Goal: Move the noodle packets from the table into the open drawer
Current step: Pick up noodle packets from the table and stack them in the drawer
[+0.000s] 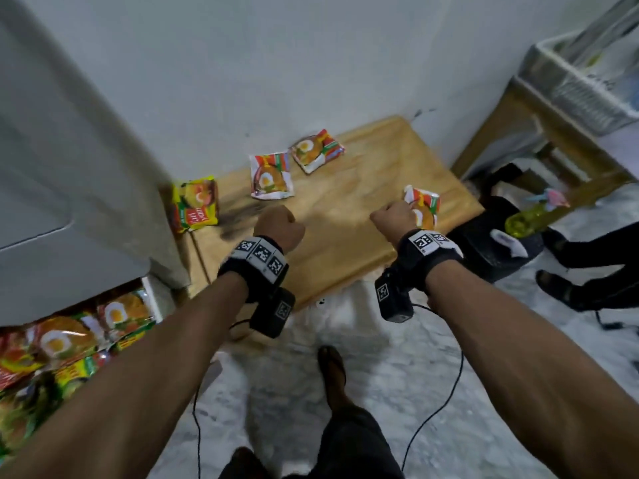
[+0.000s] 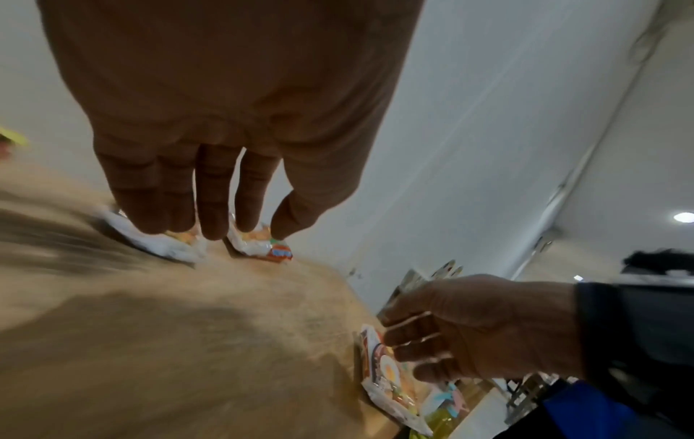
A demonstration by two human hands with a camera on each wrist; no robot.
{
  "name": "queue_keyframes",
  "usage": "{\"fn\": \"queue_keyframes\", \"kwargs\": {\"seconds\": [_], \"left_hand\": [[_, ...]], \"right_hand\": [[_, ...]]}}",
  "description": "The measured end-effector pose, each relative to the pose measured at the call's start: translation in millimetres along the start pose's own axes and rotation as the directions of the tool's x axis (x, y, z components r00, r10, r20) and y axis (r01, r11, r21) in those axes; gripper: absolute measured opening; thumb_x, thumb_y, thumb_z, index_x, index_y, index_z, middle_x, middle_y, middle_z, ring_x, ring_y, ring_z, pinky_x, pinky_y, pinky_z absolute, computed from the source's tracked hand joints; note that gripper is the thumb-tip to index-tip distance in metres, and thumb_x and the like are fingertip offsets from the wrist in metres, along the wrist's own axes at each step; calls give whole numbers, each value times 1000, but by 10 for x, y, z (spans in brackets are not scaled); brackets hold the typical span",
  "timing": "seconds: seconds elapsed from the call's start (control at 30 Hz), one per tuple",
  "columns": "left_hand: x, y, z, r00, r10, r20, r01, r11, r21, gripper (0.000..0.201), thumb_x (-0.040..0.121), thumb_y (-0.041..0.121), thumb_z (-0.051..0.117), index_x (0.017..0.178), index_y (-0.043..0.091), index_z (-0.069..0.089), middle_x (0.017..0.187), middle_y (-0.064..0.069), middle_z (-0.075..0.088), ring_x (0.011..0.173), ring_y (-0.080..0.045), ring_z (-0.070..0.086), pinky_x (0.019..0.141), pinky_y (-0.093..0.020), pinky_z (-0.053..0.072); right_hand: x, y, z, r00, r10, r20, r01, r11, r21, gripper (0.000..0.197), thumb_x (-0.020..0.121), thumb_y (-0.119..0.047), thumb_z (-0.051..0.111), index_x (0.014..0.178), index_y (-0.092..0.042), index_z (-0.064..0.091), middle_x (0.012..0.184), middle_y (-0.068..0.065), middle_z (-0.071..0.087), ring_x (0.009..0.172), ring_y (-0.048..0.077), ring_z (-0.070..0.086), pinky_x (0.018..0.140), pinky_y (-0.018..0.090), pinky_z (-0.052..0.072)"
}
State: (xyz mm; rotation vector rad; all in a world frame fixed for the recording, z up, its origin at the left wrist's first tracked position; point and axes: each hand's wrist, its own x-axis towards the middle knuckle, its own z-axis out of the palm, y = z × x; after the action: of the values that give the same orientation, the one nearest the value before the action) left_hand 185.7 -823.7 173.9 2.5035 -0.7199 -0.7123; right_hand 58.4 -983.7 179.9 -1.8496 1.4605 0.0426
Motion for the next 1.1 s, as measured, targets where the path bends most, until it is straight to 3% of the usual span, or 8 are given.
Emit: {"fn": "queue_keyframes", "kwargs": {"seconds": [0.1,0.17,0.27,0.33,0.5,0.67,0.9,1.1], "left_hand": [[617,390,235,998,-32,49,30,999,35,32,87,27,58,107,3,64,110,-18,65,107,-35,61,84,-36,48],[976,576,359,998,-47,49,44,997,61,40,87,29,58,116,2,62,121,-19,63,111,-36,59,89,-38,49],[1456,789,455,999,-31,7,30,993,113,44,88,24,56,126,3,58,123,-20,62,114,-37,58,88,-39,48],[1758,873,476,998,-53,-32,57,989,135,42,87,22,55,123,0,58,121,-22,63,112,-39,60,86,-40,49],[2327,894,526,990,-78,-119,105,965,241,65,89,30,57,139,-6,36,146,-25,36,135,-43,35,113,-46,30],[2664,817,560,990,-76,-120,112,939,325,64,75,33,63,124,-6,47,132,-24,44,121,-42,41,106,-47,30],[2650,881,494,975,-213,-61,221,909,354,78,79,56,63,129,-1,45,135,-24,41,129,-40,35,105,-45,34],[2517,971,562,953,-291,-87,296,954,57,99,68,45,79,140,2,26,135,-18,49,123,-36,51,95,-42,45]], "right_hand": [[656,218,-71,998,35,-43,-37,997,-64,69,73,-33,50,139,-15,45,118,16,66,105,37,64,91,40,52],[997,324,-55,991,88,-102,-95,993,-70,55,68,-41,46,121,-27,48,129,17,59,115,37,59,98,48,48],[1256,322,-96,950,250,-189,-265,963,-58,53,85,-28,59,134,-13,45,151,16,31,136,37,34,112,49,32],[1445,338,-84,919,323,-225,-343,938,-55,56,86,-29,61,135,-9,42,152,16,28,134,40,33,110,51,32],[1749,379,2,896,388,-218,-407,912,-50,69,82,-31,67,138,-9,33,153,16,22,127,45,40,108,50,35],[1957,415,-34,914,325,-243,-340,940,-23,90,71,-44,75,139,-7,31,141,17,39,127,39,41,105,48,34],[2038,424,-115,927,318,-200,-324,946,-1,93,66,-43,81,136,-10,29,141,15,39,127,45,42,102,55,39],[2017,440,-164,930,326,-168,-324,945,37,100,62,-43,84,138,-11,26,141,18,36,127,44,42,103,55,40]]}}
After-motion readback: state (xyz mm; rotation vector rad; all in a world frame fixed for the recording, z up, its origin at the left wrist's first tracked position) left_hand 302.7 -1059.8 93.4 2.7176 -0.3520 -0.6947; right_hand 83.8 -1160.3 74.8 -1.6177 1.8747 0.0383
